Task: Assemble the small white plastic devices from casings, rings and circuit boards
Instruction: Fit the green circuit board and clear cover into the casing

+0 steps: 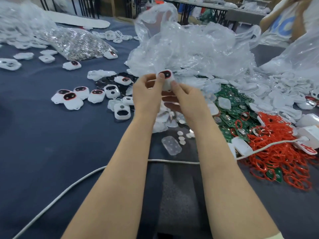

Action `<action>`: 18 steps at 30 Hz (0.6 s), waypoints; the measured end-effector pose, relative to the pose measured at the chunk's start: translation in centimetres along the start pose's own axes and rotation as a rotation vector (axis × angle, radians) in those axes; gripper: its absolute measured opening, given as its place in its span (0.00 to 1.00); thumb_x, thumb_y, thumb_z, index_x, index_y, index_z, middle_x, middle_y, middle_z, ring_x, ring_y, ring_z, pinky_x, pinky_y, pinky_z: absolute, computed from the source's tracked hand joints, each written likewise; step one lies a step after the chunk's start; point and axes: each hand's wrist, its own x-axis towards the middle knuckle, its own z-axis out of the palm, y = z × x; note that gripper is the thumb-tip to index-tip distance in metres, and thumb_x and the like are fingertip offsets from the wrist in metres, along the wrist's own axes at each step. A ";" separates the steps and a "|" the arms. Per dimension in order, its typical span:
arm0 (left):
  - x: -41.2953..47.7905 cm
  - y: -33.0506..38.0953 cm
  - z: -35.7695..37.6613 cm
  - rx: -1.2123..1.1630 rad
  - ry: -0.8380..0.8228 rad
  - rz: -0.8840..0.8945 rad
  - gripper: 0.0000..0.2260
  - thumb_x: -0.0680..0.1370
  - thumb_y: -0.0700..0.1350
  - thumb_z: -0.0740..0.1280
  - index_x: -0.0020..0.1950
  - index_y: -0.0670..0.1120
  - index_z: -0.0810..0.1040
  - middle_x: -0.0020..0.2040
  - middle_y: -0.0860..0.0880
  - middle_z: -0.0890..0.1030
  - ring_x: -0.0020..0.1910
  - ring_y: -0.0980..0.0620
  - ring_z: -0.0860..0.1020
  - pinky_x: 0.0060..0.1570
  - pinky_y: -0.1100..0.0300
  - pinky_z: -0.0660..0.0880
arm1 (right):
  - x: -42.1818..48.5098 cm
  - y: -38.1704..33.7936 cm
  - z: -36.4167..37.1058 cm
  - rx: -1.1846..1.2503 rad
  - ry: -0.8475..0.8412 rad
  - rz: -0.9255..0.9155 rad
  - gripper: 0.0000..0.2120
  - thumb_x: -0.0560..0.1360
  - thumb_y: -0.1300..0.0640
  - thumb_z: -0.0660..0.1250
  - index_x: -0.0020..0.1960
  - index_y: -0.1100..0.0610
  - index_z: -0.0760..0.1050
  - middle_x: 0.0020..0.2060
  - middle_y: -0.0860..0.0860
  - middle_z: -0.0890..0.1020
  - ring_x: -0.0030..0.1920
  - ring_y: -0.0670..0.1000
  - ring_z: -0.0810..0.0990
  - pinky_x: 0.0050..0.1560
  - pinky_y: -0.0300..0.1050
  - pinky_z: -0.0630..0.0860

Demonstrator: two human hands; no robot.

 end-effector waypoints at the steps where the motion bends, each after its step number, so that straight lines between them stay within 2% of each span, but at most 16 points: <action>1: 0.7 0.3 -1.3 0.049 0.053 0.024 0.09 0.78 0.49 0.69 0.51 0.44 0.78 0.48 0.47 0.82 0.48 0.51 0.81 0.52 0.57 0.78 | 0.5 -0.4 1.5 -0.036 0.012 -0.025 0.09 0.80 0.57 0.62 0.50 0.61 0.79 0.40 0.54 0.84 0.39 0.49 0.83 0.39 0.38 0.80; 3: 1.8 0.7 -4.3 0.163 0.139 0.054 0.07 0.78 0.49 0.69 0.49 0.45 0.79 0.45 0.48 0.82 0.48 0.51 0.80 0.52 0.57 0.77 | 1.4 -1.0 5.0 -0.097 0.035 -0.051 0.07 0.78 0.60 0.65 0.51 0.63 0.78 0.40 0.57 0.82 0.37 0.51 0.81 0.38 0.41 0.80; 4: 2.2 0.8 -6.0 0.219 0.170 0.057 0.07 0.78 0.48 0.68 0.48 0.45 0.79 0.44 0.49 0.81 0.48 0.50 0.81 0.53 0.55 0.77 | 1.7 -1.1 6.9 -0.135 0.023 -0.054 0.04 0.78 0.60 0.66 0.47 0.61 0.77 0.39 0.57 0.82 0.36 0.52 0.80 0.40 0.46 0.80; 6: 2.9 0.9 -9.4 0.353 0.221 0.047 0.08 0.79 0.46 0.66 0.48 0.42 0.82 0.43 0.49 0.81 0.49 0.47 0.81 0.53 0.54 0.77 | 2.1 -0.9 10.9 -0.273 -0.031 -0.054 0.08 0.77 0.59 0.66 0.40 0.58 0.78 0.36 0.58 0.82 0.37 0.57 0.81 0.47 0.55 0.79; 9: 3.5 0.2 -13.9 0.582 0.300 -0.027 0.10 0.78 0.41 0.64 0.55 0.39 0.80 0.52 0.44 0.82 0.56 0.45 0.78 0.55 0.57 0.72 | 2.4 0.1 15.6 -0.473 -0.122 -0.015 0.13 0.76 0.58 0.65 0.41 0.66 0.81 0.41 0.63 0.83 0.44 0.60 0.81 0.51 0.54 0.76; 11: 3.3 -0.3 -16.0 0.679 0.342 -0.071 0.13 0.78 0.38 0.61 0.61 0.40 0.78 0.58 0.42 0.80 0.60 0.44 0.76 0.58 0.56 0.70 | 2.5 1.0 17.8 -0.560 -0.131 0.034 0.13 0.75 0.57 0.65 0.46 0.67 0.81 0.45 0.63 0.83 0.48 0.60 0.81 0.53 0.50 0.76; 15: 3.2 -0.3 -18.2 0.681 0.409 -0.085 0.14 0.77 0.36 0.60 0.57 0.43 0.81 0.56 0.44 0.82 0.57 0.45 0.78 0.55 0.58 0.72 | 2.5 1.7 19.6 -0.679 -0.098 0.062 0.12 0.76 0.57 0.64 0.55 0.63 0.77 0.51 0.61 0.82 0.53 0.57 0.81 0.53 0.43 0.75; 16: 3.4 -0.2 -18.5 0.630 0.415 -0.094 0.13 0.76 0.36 0.59 0.54 0.43 0.81 0.54 0.44 0.83 0.57 0.45 0.78 0.57 0.59 0.73 | 2.6 1.8 19.7 -0.696 -0.100 0.061 0.12 0.76 0.58 0.64 0.57 0.63 0.76 0.51 0.61 0.82 0.53 0.57 0.81 0.54 0.43 0.75; 18: 3.9 -0.2 -18.9 0.486 0.425 -0.121 0.12 0.75 0.35 0.59 0.47 0.46 0.80 0.52 0.44 0.83 0.54 0.46 0.80 0.59 0.53 0.75 | 2.6 1.7 19.8 -0.701 -0.110 0.077 0.13 0.76 0.59 0.63 0.58 0.64 0.74 0.54 0.60 0.81 0.52 0.59 0.81 0.56 0.48 0.77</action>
